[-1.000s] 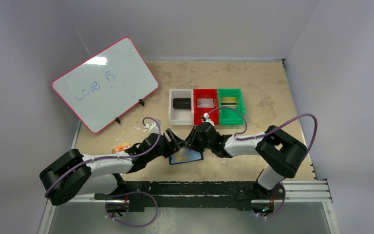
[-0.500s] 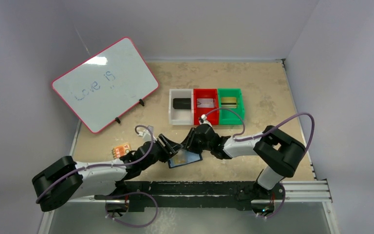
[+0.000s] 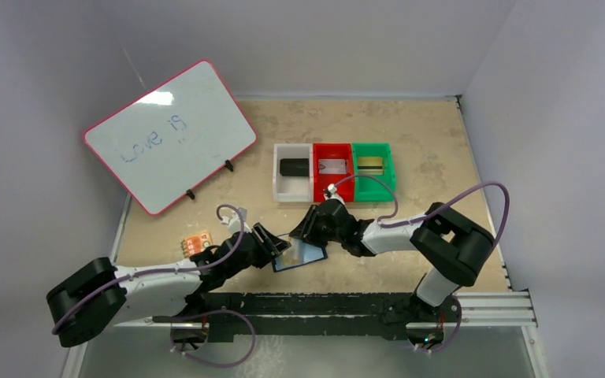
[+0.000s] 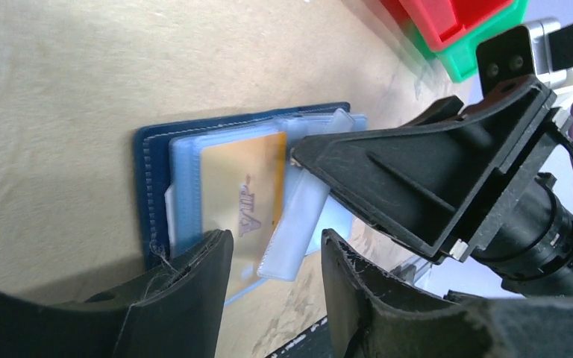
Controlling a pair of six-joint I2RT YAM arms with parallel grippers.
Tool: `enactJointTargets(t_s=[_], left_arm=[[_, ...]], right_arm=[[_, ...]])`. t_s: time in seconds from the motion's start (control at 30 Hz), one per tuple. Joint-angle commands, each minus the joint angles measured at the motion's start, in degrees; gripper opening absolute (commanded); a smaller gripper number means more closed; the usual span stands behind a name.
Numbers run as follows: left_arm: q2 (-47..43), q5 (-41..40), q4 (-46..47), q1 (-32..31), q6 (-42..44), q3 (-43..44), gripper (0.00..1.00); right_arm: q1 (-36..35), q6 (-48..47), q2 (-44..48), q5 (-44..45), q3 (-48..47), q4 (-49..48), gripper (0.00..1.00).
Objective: Take the credit cards out of the card holder
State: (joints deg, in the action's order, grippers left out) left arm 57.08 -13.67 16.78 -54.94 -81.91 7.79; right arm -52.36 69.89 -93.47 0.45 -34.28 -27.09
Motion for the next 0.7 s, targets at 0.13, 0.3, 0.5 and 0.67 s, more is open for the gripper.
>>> enactJointTargets(t_s=[0.13,0.3,0.5,0.67], left_arm=[[7.9,5.5,7.2,-0.3,5.1,3.3,0.43],[8.7,6.0,7.0,-0.3,5.2,3.6,0.35],[8.4,5.7,6.1,-0.3,6.0,4.0,0.20],[9.1,7.1,3.1,-0.3,10.3,8.3,0.17]], right_arm=[[0.3,0.3,0.3,0.9,0.7,-0.6,0.38],[0.3,0.4,1.1,1.3,0.9,-0.5,0.38],[0.4,-2.1,3.6,1.3,-0.5,1.7,0.48],[0.3,-4.5,7.1,3.0,-3.2,7.8,0.54]])
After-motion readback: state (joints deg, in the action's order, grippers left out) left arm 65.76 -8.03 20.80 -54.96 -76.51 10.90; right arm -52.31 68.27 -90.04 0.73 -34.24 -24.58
